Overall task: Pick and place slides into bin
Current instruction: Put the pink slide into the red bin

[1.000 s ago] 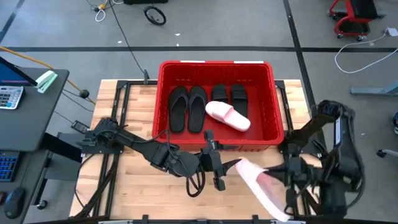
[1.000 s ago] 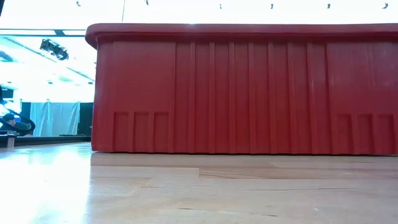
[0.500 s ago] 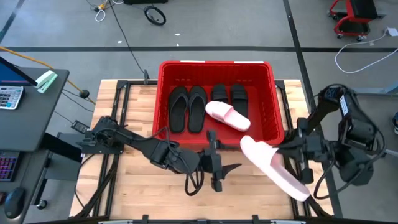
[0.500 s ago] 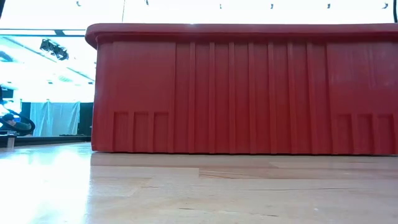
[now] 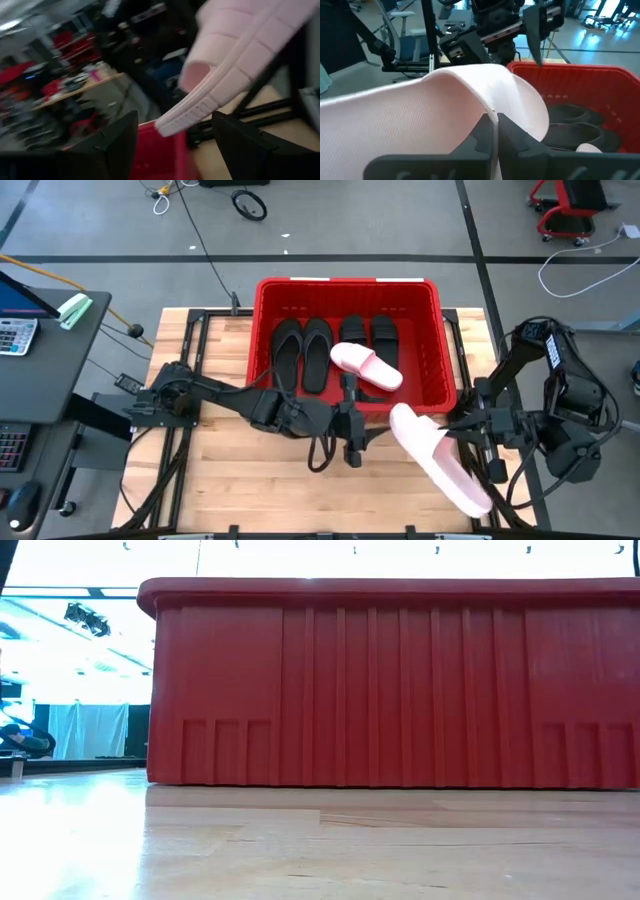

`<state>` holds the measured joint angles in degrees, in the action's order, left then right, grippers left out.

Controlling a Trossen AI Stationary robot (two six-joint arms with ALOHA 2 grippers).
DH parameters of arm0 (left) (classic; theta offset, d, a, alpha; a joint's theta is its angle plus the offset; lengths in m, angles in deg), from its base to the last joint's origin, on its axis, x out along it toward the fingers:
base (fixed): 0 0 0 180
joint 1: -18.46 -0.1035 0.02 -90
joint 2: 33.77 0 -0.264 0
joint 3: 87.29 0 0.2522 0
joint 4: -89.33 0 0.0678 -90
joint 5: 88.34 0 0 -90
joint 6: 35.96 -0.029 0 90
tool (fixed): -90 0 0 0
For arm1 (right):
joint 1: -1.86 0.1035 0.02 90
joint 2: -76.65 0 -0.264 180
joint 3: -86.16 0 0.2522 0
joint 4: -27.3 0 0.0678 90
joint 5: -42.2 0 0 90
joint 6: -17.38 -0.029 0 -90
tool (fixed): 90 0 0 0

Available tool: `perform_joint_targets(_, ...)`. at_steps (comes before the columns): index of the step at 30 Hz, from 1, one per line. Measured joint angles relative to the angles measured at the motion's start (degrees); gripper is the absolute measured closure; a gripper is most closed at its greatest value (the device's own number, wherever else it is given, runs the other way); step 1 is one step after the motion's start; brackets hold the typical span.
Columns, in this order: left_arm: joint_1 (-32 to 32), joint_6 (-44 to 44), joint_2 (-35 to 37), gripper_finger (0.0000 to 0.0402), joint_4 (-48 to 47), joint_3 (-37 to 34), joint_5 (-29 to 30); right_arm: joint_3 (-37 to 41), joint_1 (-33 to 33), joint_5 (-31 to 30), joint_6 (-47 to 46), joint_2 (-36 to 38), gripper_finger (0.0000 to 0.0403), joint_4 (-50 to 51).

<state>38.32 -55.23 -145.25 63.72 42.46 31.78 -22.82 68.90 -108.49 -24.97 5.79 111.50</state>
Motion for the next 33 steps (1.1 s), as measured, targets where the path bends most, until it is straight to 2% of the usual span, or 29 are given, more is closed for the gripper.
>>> perform_joint_targets(4, -0.46, 0.23, -0.19, 0.015, 0.08, 0.0, -7.17, 0.0, -0.02, -0.05, 0.02, -0.01, 0.0394, -0.01)
perform_joint_targets(17, -0.39, 0.58, -0.22, 0.0157, 0.8, 0.0, -7.53, 0.0, -1.05, -1.93, 1.51, -0.01, 0.0394, -0.63)
perform_joint_targets(22, -0.37, 0.62, -0.22, 0.0157, 0.82, 0.0, -7.75, 0.0, -2.3, -1.71, 5.12, -0.01, 0.0392, -3.7)
perform_joint_targets(26, -0.44, 0.66, -0.26, 0.016, 1.19, 0.07, -10.26, 0.0, -3.85, -1.8, 8.17, -0.06, 0.0395, -6.3)
perform_joint_targets(33, -0.26, 0.67, -0.26, 0.0181, 1.18, 0.07, -10.56, 0.0, -7.13, 0.16, 11.09, -0.06, 0.0392, -7.98)
